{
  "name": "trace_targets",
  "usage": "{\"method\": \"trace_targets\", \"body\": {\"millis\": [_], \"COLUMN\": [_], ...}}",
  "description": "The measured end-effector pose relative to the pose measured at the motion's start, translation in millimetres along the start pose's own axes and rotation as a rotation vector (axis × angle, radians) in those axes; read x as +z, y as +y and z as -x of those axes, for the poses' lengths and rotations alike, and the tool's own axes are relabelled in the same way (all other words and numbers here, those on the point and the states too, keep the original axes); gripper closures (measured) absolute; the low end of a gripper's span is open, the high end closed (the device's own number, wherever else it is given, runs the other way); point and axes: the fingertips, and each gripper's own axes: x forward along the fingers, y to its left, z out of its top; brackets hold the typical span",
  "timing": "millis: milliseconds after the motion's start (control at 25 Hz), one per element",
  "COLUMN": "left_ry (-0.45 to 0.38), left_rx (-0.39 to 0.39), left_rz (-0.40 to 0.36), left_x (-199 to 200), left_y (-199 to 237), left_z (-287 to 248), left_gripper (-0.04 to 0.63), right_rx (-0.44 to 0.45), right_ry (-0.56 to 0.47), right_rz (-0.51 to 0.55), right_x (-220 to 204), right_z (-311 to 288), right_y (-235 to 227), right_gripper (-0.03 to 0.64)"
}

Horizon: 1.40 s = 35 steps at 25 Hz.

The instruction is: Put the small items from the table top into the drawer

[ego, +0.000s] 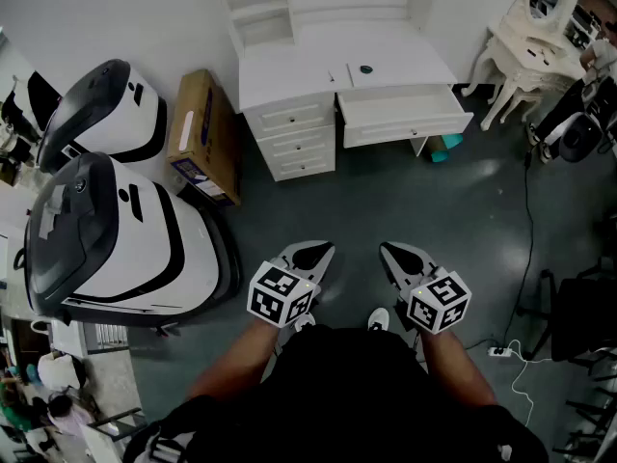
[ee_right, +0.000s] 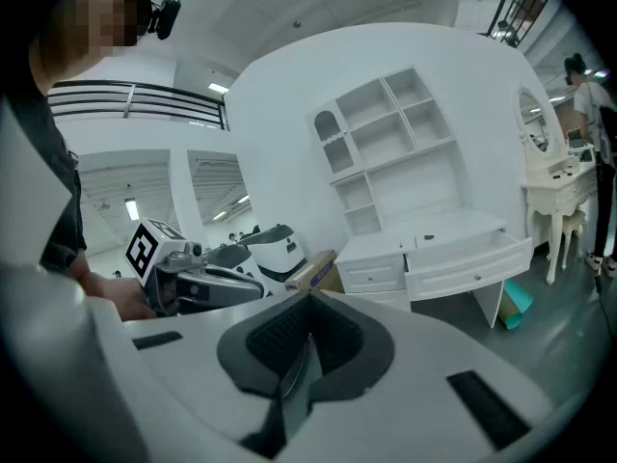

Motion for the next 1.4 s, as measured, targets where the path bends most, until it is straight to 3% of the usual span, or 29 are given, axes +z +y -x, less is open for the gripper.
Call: {"method": "trace_targets", "body": {"millis": [520,800,1000,1400], "left_ry": [-0.002,-0.002,-0.008,0.030], "left_rx": [-0.005,-0.005,-0.009,-0.029], "left_rz": [-0.015,-0.015,-0.014,0.004], "left_x": [0.8,-0.6,-0.1,-18.0], "left_y": [-5.1,-0.1,7.9,45.3], "left_z": [3.5,6.9,13.0,36.6], "left_gripper": [0.586,0.586,0.586,0.586], "right_rx": [0.009,0.043,0.051,0.057], "right_ry": [0.012,-0.034,-0.022,0.001], "right_rz": [0.009,-0.025,0.019,0.006], "right_x": [-3.2,3.4,2.2,-6.5], "right_z": [1.5,-3.1,-13.2,-47.4], "right_y": [4.8,13.8,28.4,61.7], "right_gripper": [0.594,0.594,0.592,0.592]}}
